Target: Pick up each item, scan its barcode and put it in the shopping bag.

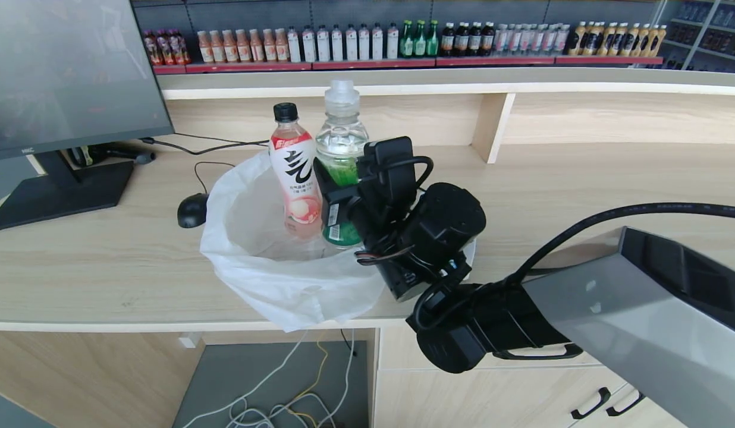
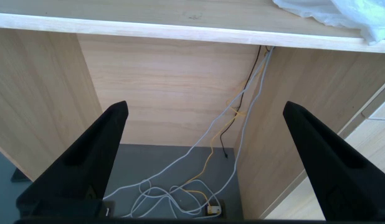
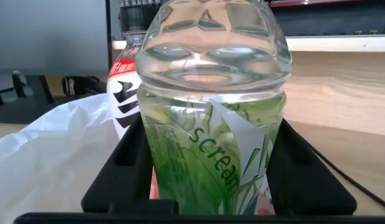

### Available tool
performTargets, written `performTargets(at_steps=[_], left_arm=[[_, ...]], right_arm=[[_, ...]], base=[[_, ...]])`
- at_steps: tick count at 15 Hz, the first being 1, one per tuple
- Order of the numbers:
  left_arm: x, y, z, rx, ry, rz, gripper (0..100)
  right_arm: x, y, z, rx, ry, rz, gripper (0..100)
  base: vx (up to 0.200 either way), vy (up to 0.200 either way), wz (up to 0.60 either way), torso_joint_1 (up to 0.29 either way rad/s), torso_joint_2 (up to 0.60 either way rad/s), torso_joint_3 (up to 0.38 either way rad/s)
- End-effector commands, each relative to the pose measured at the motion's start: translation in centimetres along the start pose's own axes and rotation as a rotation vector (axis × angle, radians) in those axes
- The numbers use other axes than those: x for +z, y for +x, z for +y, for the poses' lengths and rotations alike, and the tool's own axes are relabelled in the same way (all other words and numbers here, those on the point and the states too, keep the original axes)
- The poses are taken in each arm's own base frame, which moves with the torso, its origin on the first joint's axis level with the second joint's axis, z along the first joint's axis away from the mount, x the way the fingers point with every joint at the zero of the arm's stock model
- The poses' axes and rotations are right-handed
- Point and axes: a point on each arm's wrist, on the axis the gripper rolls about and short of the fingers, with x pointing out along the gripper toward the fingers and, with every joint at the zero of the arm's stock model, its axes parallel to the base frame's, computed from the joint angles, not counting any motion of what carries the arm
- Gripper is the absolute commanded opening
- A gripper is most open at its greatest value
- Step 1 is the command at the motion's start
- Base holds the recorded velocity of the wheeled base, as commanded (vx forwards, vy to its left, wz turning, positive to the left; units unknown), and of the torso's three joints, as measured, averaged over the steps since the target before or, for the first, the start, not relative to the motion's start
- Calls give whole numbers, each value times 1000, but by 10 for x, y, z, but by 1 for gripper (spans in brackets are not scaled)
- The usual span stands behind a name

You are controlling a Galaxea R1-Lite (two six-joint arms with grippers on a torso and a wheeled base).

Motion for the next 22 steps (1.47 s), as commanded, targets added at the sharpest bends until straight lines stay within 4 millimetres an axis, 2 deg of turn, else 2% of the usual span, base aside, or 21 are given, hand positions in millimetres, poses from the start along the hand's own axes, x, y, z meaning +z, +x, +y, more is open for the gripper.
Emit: performTargets(at_steps=[1,8,18,19,22], left_arm=[[0,0,0,0,0,-1,100],[0,0,0,0,0,-1,100],[0,0,0,0,0,1,100],[0,0,0,0,0,-1,100],[0,0,0,0,0,1,100]], right_arm=[[-5,0,0,10,-16,7,0],[-20,-4,3,42,-50,17,0],[-23,-5,5,46,-49,22,0],[-23,-5,5,45,-47,23,100],[-21,-5,5,41,-42,1,100]], base=[[0,0,0,0,0,0],[0,0,0,0,0,0],[0,0,0,0,0,0],[0,0,0,0,0,0],[0,0,0,0,0,0]])
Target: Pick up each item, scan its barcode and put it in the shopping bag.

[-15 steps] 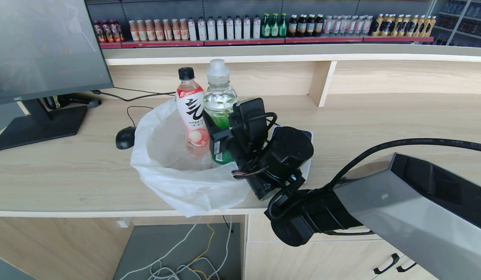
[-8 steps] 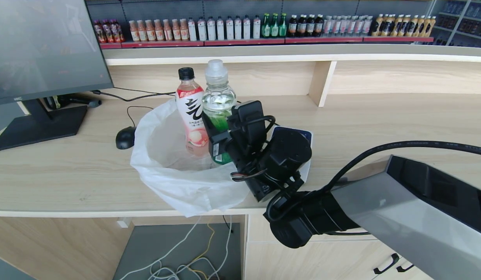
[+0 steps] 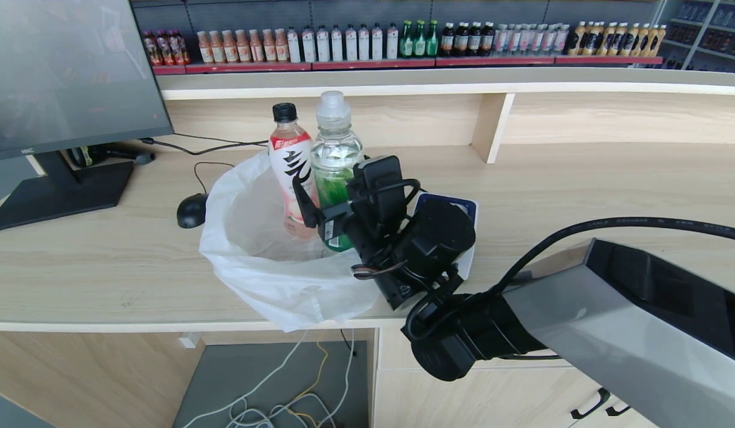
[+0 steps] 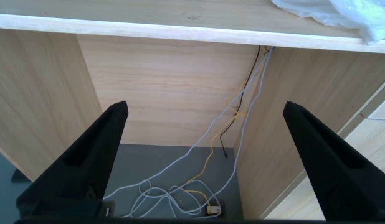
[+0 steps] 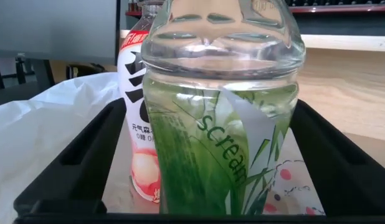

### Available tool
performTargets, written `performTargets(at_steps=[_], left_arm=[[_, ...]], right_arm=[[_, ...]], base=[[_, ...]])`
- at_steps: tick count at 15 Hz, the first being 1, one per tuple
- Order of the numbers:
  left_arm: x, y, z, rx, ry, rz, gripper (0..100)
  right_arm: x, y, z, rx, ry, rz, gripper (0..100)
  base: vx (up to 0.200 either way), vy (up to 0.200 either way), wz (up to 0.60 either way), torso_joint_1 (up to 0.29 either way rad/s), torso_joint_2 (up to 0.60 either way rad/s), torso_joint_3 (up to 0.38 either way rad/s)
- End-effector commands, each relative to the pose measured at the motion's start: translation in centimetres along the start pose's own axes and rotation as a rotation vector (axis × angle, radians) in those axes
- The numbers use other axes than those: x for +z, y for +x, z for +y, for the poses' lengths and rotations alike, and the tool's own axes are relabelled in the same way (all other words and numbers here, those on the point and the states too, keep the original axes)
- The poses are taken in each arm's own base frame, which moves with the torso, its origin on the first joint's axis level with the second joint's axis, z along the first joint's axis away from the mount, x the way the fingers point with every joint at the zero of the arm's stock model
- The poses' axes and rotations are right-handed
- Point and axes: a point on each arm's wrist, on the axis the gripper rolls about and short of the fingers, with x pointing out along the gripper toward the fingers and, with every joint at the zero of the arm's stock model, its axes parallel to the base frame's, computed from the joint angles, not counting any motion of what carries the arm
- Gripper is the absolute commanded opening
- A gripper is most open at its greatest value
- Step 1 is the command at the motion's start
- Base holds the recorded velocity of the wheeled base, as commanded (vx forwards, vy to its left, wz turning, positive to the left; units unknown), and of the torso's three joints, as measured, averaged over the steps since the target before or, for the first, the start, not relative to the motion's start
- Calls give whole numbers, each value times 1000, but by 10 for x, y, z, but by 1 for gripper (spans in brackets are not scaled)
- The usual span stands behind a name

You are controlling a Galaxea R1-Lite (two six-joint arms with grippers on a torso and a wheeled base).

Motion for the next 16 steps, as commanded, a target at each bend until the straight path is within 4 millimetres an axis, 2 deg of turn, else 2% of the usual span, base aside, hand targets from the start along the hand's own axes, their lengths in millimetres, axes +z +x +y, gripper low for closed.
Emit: performTargets(at_steps=[1,5,8,11,14,15,16], left_arm=[[0,0,0,0,0,-1,100],[0,0,0,0,0,1,100],[0,0,0,0,0,-1,100],[0,0,0,0,0,-1,100],[0,0,0,0,0,-1,100],[0,0,0,0,0,-1,100],[0,0,0,0,0,-1,100]], right_arm=[[-2,-1,2,0,2,-7,100],[-1,-8,3,0,4,-19,100],[9,-11,2,-2,9,-36,100],[41,-25,-1,-17,22,-37,100],[75,-60,-20,-56,20,-12,100],[83,-80,-27,-55,12,28,100],[95,-108,-39,-52,-1,74,100]], base=[[0,0,0,0,0,0],[0,0,0,0,0,0],[0,0,0,0,0,0],[0,0,0,0,0,0],[0,0,0,0,0,0],[0,0,0,0,0,0],[0,0,0,0,0,0]])
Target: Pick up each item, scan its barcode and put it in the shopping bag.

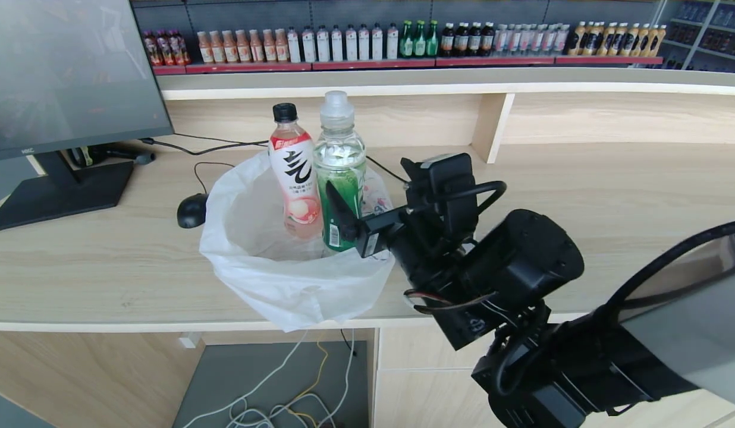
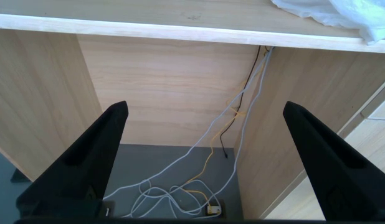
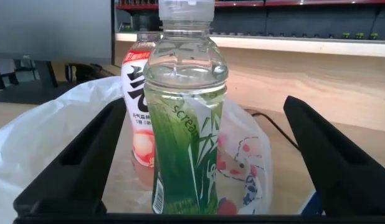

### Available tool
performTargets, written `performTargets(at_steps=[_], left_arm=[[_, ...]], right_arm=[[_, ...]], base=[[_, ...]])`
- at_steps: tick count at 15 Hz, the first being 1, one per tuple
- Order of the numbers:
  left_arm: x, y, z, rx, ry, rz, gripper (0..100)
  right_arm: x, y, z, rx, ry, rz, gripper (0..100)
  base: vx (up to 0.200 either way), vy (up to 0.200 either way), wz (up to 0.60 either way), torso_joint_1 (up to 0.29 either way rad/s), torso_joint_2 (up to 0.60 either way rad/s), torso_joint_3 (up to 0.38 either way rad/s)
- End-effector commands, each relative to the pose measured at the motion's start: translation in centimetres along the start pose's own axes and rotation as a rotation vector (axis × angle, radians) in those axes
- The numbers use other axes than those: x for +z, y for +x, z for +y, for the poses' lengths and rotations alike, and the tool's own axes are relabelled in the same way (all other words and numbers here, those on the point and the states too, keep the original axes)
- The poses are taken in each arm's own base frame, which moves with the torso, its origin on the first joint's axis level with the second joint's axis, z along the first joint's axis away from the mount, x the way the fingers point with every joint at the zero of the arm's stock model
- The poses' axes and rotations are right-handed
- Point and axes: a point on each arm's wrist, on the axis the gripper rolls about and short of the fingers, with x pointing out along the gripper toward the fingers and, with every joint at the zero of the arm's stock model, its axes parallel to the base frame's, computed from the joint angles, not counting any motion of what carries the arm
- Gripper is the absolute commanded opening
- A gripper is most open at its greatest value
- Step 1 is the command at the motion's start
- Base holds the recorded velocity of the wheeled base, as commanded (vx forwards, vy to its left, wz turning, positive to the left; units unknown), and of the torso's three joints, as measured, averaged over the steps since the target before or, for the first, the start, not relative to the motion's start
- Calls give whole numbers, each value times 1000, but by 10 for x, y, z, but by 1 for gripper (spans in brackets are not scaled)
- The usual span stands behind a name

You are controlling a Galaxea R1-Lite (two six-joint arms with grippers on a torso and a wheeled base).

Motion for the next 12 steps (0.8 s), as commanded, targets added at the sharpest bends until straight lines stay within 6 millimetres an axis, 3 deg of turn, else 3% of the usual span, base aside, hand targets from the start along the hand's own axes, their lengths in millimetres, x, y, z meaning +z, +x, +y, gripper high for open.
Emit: performTargets(at_steps=[1,4,7,8,10,12], left_arm=[[0,0,0,0,0,-1,100],[0,0,0,0,0,-1,100],[0,0,0,0,0,-1,100],[0,0,0,0,0,-1,100],[0,0,0,0,0,-1,100],[0,0,0,0,0,-1,100]], right_arm=[[49,-71,-38,-15,-14,48,100],[66,-134,-83,-88,-31,105,100],[67,-199,-101,-90,-15,175,100],[70,-214,-104,-78,1,172,100],[77,-223,-107,-76,42,164,100],[79,-245,-111,-38,77,249,100]], base=[[0,0,0,0,0,0],[0,0,0,0,0,0],[0,0,0,0,0,0],[0,0,0,0,0,0],[0,0,0,0,0,0],[0,0,0,0,0,0]])
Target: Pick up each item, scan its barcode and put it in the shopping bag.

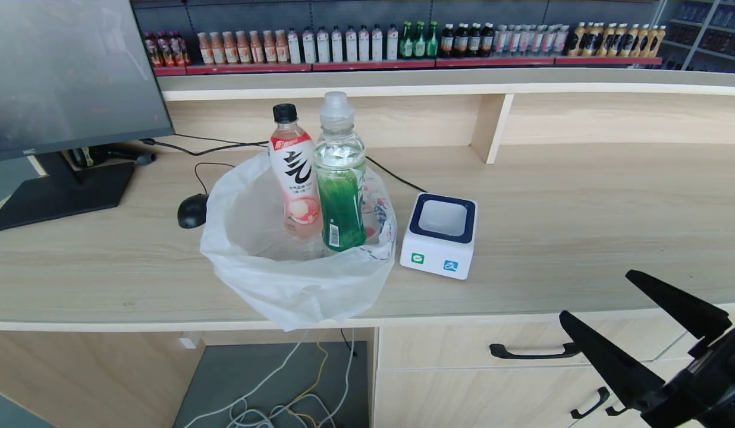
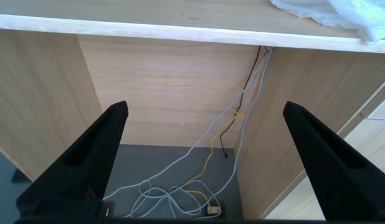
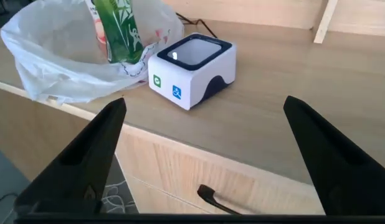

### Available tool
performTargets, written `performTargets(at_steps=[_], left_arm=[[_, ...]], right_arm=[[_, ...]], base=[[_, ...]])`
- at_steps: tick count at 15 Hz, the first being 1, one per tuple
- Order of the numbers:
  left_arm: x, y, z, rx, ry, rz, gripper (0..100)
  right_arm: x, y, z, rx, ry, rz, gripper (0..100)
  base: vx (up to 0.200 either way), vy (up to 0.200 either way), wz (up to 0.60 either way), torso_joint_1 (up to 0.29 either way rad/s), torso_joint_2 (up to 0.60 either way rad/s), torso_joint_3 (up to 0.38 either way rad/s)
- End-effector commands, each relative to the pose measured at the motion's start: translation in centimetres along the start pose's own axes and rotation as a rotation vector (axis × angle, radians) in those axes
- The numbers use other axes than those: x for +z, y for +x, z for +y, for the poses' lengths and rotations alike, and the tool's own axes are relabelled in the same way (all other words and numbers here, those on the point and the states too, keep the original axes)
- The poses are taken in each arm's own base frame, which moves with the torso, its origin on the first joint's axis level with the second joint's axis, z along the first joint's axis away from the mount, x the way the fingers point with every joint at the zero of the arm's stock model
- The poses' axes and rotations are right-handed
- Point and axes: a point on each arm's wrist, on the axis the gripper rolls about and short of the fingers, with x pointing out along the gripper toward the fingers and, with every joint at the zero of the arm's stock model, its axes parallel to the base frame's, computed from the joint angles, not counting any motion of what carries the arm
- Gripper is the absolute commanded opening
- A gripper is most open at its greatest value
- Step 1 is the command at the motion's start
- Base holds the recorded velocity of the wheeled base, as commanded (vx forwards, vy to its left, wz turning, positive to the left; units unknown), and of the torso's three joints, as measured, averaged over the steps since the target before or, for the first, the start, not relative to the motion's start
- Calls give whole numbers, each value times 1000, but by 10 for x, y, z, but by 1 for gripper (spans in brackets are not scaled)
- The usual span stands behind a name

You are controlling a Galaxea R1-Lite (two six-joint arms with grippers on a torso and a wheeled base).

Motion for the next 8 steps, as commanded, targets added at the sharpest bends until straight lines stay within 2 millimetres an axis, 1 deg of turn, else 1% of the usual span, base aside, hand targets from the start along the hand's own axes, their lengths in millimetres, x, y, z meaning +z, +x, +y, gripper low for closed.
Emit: performTargets(at_steps=[1,2,3,5,6,7,8], left_arm=[[0,0,0,0,0,-1,100],[0,0,0,0,0,-1,100],[0,0,0,0,0,1,100],[0,0,0,0,0,1,100],[0,0,0,0,0,-1,100],[0,0,0,0,0,1,100],[0,0,0,0,0,-1,100]], right_arm=[[8,-44,-13,71,41,-8,100],[0,-64,-17,121,31,51,100],[-12,-86,-22,180,5,131,100],[-34,-122,-29,255,-94,230,100],[-40,-131,-31,257,-111,239,100],[-53,-149,-36,262,-128,252,100],[-53,-151,-36,248,-114,238,100]], base=[[0,0,0,0,0,0],[0,0,0,0,0,0],[0,0,0,0,0,0],[0,0,0,0,0,0],[0,0,0,0,0,0],[0,0,0,0,0,0],[0,0,0,0,0,0]])
